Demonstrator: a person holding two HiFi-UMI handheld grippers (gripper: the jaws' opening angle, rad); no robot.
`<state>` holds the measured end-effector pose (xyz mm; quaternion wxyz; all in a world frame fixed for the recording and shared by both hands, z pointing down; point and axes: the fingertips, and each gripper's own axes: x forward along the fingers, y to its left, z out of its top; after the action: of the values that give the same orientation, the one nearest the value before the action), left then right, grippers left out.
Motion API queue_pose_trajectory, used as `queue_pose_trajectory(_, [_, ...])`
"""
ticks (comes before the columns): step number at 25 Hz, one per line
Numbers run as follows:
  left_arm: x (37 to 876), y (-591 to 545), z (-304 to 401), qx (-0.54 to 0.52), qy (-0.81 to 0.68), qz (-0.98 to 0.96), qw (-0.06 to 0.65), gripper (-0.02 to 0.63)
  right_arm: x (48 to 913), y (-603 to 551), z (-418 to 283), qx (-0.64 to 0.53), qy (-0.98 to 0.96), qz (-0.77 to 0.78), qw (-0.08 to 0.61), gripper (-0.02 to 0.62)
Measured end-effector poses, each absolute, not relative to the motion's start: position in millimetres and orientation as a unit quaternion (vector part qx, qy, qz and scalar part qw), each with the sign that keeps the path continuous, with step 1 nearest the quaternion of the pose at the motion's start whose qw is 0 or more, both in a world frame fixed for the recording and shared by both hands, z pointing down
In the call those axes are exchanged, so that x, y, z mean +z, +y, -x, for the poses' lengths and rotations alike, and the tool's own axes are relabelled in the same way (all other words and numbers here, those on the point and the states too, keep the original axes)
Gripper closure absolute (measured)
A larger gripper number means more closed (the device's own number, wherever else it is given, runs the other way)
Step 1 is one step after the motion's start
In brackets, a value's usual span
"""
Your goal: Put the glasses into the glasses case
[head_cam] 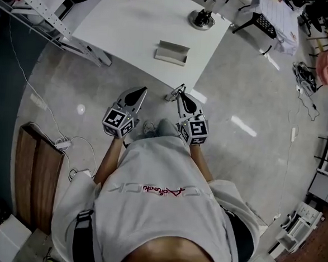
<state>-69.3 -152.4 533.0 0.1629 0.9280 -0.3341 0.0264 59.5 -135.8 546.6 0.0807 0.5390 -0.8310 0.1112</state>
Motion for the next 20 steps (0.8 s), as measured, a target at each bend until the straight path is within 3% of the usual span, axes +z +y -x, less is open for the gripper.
queue_pose_trajectory(20, [547, -210, 64, 0.028, -0.333, -0.927, 0.172, 0.597, 565, -192, -64, 0.120, -0.831, -0.535, 0.095, 0.584])
